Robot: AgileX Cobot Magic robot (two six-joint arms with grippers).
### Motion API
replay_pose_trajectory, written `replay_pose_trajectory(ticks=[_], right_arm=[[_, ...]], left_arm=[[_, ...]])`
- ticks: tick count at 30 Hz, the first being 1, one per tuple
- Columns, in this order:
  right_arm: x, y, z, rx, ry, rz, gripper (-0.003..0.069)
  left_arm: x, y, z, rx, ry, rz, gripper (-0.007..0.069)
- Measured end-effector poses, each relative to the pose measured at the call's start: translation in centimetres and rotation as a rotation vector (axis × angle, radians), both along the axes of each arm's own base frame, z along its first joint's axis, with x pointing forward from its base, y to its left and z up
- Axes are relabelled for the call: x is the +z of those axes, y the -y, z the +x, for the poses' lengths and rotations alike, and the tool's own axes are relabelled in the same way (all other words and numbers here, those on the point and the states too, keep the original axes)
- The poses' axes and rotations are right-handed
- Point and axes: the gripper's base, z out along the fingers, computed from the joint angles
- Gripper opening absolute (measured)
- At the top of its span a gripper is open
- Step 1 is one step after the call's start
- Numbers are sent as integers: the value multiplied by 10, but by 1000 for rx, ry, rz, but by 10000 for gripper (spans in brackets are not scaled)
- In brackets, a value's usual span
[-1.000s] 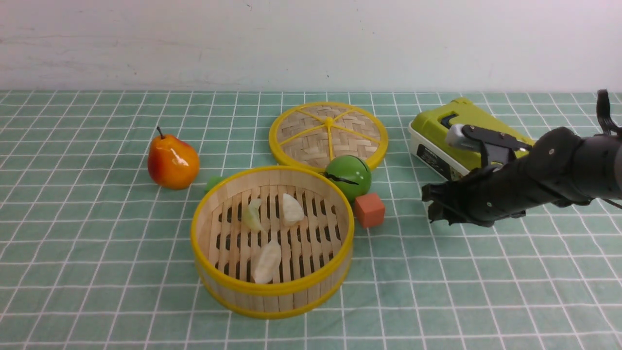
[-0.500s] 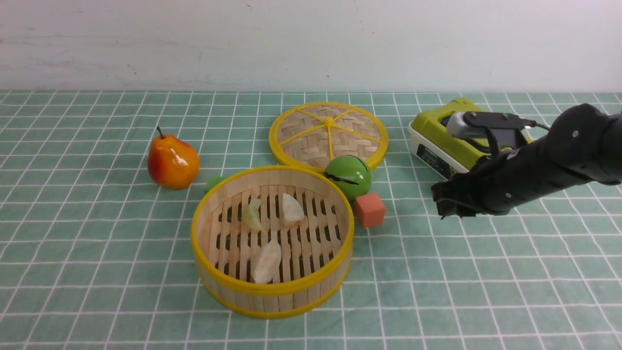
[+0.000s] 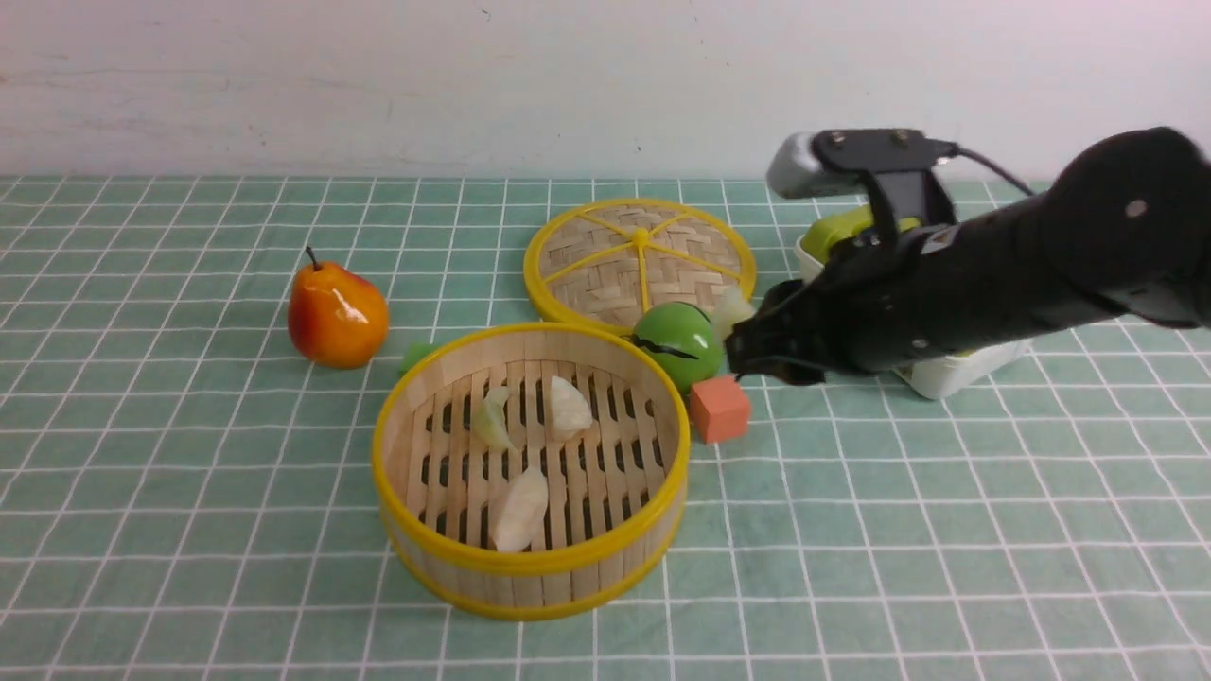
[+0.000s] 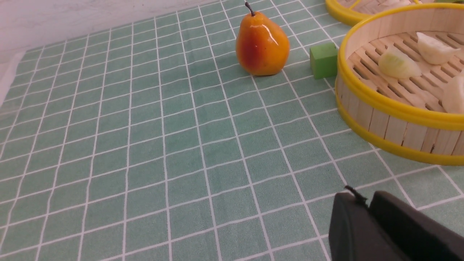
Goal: Put the dumplings into the steamer on the table with the blue tablecloth.
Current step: 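Place the dumpling in the bamboo steamer basket with the right gripper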
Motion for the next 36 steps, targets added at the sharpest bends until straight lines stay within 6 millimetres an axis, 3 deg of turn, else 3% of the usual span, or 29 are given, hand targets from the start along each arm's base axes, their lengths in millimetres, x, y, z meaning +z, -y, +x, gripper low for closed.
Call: replay_pose_trajectory(ticks=[5, 8, 14, 21, 29, 36], right_arm=[[-32, -46, -7, 77, -11, -22, 252], [-59, -62, -5, 85, -31, -49, 252], [-86, -76, -4, 73, -74, -56, 250], [-90, -77, -3, 59, -73, -51, 255], [-89, -78, -3, 57, -73, -48, 393], [-81, -80, -3, 74, -74, -36, 369]], left_arm=[[0, 0, 0, 1, -2, 1, 69], [-1, -1, 0, 6, -8, 3, 72], [-1, -1, 0, 10, -14, 5, 78], [-1, -1, 0, 14, -17, -6, 83], [-2, -1, 0, 18, -20, -11, 89], [-2, -1, 0, 20, -22, -11, 91]])
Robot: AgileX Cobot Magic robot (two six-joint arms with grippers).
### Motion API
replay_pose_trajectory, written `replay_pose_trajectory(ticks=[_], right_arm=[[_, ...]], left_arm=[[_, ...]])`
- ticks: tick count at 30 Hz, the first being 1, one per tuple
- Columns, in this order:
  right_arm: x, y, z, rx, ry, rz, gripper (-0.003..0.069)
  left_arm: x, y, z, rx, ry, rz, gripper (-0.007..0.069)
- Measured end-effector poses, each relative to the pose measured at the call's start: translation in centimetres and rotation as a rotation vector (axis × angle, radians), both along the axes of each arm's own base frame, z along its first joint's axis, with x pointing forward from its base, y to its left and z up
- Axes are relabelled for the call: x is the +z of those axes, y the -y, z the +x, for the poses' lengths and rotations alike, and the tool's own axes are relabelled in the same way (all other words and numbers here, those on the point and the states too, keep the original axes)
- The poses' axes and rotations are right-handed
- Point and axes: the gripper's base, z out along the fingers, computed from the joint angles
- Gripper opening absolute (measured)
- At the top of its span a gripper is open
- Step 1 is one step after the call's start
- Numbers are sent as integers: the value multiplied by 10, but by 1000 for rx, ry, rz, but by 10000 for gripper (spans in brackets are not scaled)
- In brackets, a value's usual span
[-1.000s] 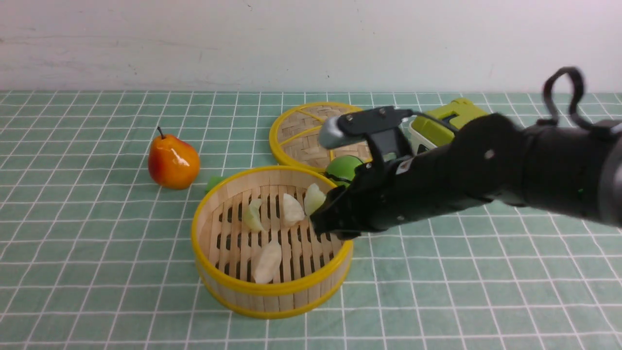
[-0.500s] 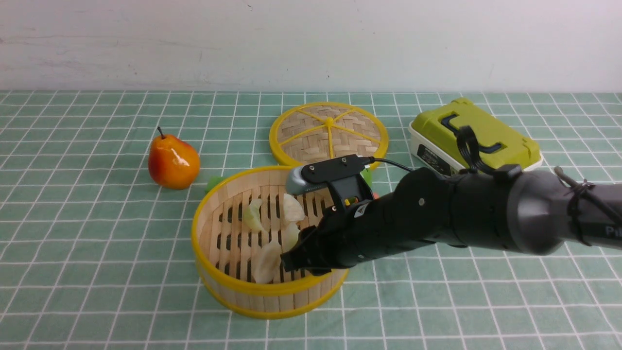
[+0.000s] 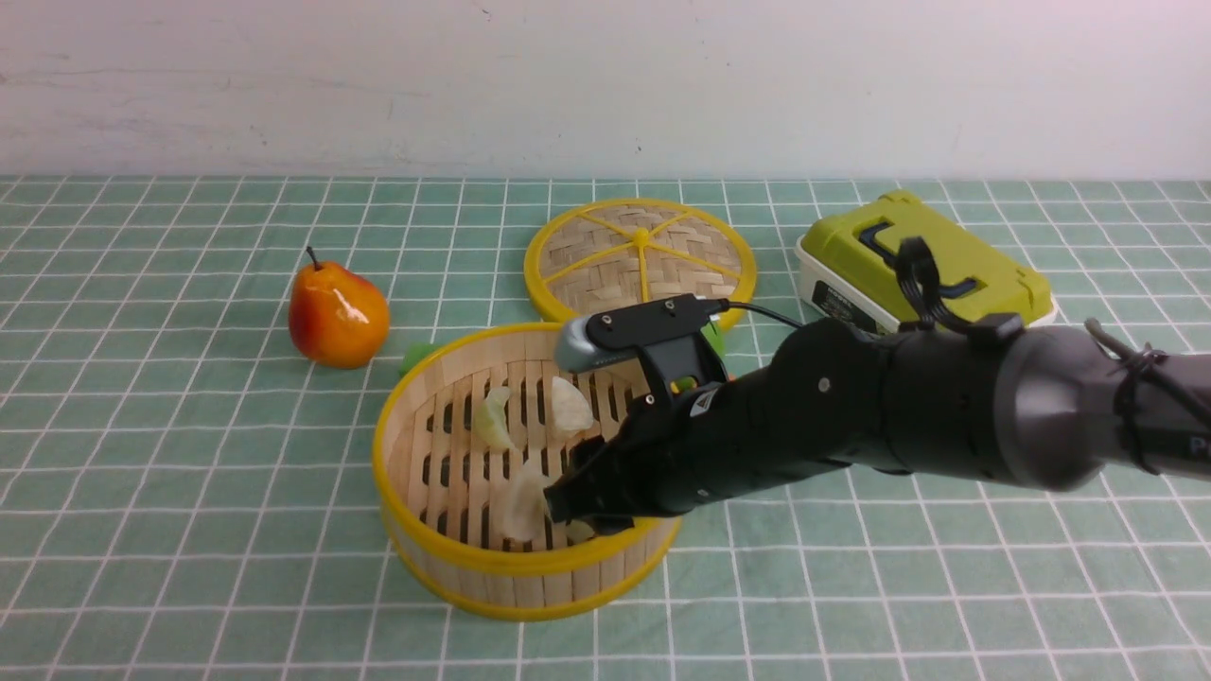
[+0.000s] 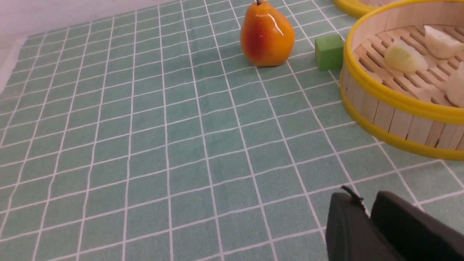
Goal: Put the dumplings into the steamer on the table with the blue tablecloth.
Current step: 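Place the dumpling in the bamboo steamer basket with the right gripper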
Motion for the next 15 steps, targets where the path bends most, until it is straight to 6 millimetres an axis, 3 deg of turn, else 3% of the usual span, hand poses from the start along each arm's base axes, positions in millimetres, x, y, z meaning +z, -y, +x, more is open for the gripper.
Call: replay_pose_trajectory(ticks=[5, 8, 13, 15], right_arm=[[18, -8, 6, 39, 24, 19, 259], [27, -14, 13, 66, 52, 18, 156], [17, -19, 21, 89, 57, -16, 40], [3, -21, 23, 103, 27, -42, -8]], left_arm=[[0, 0, 0, 0, 0, -1, 91], [0, 0, 0, 0, -1, -2, 91], [0, 0, 0, 0, -1, -2, 94], [0, 0, 0, 0, -1, -2, 99]])
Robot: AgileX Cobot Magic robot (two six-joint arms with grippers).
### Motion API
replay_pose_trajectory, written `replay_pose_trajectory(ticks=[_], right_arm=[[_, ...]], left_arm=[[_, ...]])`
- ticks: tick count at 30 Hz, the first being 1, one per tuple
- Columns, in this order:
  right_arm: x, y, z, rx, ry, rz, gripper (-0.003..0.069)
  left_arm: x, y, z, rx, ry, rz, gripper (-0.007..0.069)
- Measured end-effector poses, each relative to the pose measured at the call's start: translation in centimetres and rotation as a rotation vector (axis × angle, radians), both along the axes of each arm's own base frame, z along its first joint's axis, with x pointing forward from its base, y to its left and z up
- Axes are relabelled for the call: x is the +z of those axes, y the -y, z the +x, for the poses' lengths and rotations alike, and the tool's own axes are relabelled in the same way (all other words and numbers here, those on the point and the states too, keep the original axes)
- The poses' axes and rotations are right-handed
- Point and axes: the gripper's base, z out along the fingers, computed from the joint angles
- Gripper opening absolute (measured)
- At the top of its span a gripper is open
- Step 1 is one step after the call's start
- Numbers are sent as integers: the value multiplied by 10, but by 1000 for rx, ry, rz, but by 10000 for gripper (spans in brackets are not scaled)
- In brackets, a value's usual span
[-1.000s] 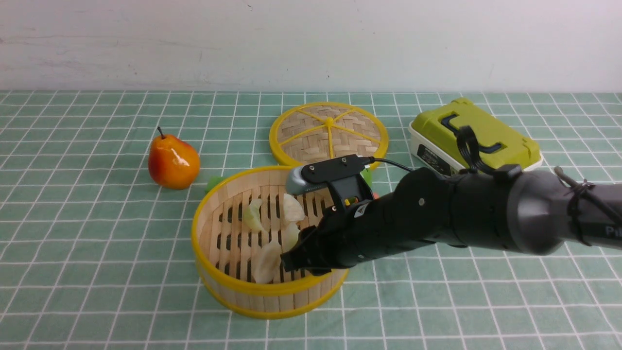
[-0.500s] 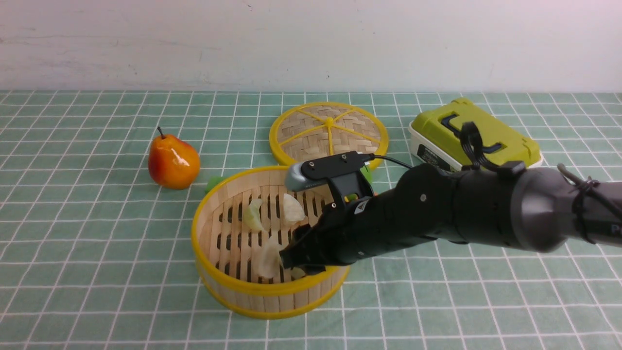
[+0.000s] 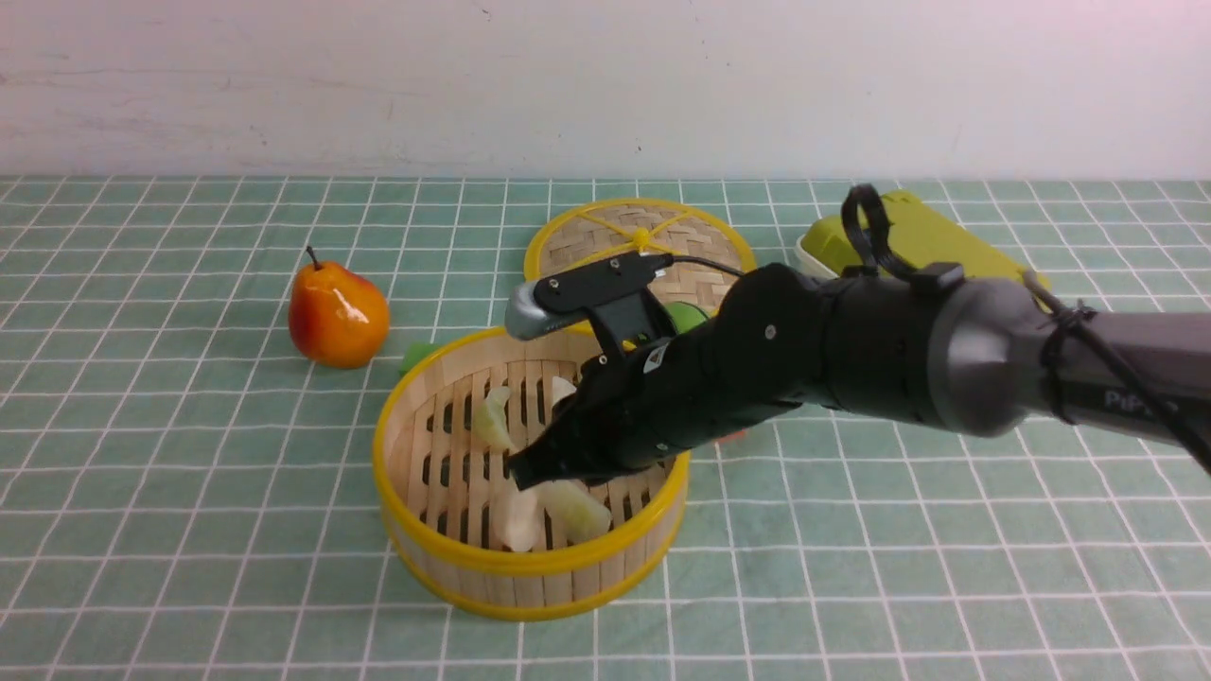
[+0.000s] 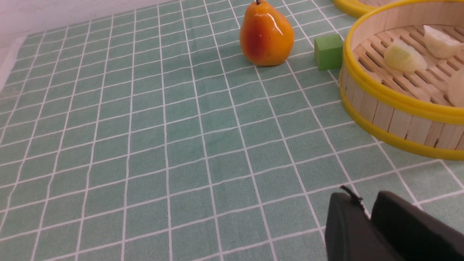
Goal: Put the dumplings into the steamer on the table with the blue tablecloth.
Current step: 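Place the dumpling in the bamboo steamer basket with the right gripper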
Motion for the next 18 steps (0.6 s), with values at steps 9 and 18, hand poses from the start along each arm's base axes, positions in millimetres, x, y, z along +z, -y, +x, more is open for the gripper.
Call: replay_pose_trajectory(ticks=[9, 18], right_arm=[[-10, 0, 1, 58, 15, -79, -16], [7, -3, 6, 91, 35, -107, 11]], left_arm=[[0, 0, 0, 0, 0, 0, 101], [0, 0, 0, -1, 1, 0, 111]])
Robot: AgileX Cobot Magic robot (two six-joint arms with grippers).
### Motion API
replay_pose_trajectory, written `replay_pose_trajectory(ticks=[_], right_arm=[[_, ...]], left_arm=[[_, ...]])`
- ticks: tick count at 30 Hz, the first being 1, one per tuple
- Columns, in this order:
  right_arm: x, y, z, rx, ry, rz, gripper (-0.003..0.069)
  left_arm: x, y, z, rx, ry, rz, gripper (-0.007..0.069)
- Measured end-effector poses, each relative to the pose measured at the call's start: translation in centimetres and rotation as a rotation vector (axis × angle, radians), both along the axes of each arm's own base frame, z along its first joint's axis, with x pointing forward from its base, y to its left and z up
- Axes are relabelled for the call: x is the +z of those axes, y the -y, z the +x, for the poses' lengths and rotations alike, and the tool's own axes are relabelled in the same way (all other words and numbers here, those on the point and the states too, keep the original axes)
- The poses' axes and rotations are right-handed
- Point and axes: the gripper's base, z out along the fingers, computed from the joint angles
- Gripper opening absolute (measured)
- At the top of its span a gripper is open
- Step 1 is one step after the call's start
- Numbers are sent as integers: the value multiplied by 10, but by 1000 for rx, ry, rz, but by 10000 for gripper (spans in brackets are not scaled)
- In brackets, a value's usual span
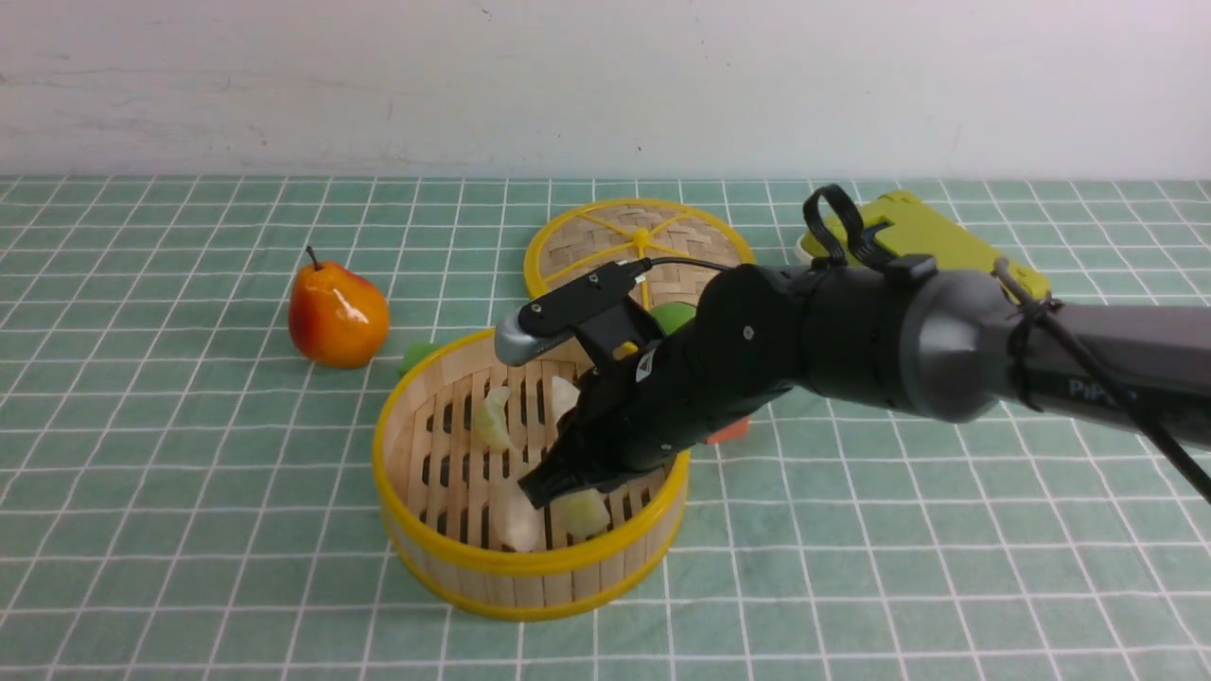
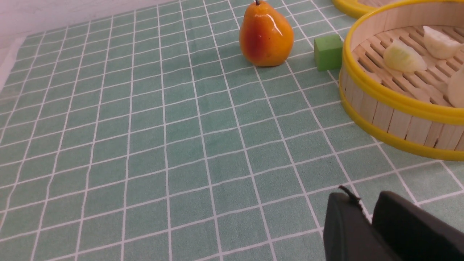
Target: Put the dumplings into the steamer on the table with the blue tablecloth.
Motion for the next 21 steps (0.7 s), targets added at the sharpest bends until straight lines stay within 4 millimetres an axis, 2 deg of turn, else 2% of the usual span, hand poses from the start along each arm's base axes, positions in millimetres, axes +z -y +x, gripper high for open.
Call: replay_pose_trajectory(ticks=[3, 6, 9, 11, 12, 14, 16, 18, 20, 21], right_arm=[[14, 0, 0, 7, 27, 12, 16], [51, 6, -6, 24, 120, 33, 19], [109, 22, -22, 37, 271, 62, 20], [128, 29, -29, 33, 317, 70, 20], [157, 43, -42, 19, 394, 76, 20], [188, 62, -59, -12, 481, 72, 20], [218, 94, -87, -82, 586, 61, 20], [233, 119, -109, -151, 650, 61, 20], [231, 143, -131, -223, 678, 59, 20], [231, 146, -133, -239, 682, 62, 20]], left_arm=[[0, 0, 0, -1, 1, 0, 112], [1, 1, 0, -6, 8, -3, 112], [2, 1, 0, -13, 18, -7, 114], [2, 1, 0, -13, 18, -7, 116], [2, 1, 0, -13, 18, -7, 119], [2, 1, 0, -13, 18, -7, 122], [2, 1, 0, -12, 18, -7, 123], [1, 1, 0, -11, 15, -6, 122], [1, 1, 0, -11, 15, -6, 126], [1, 1, 0, -11, 15, -6, 126]])
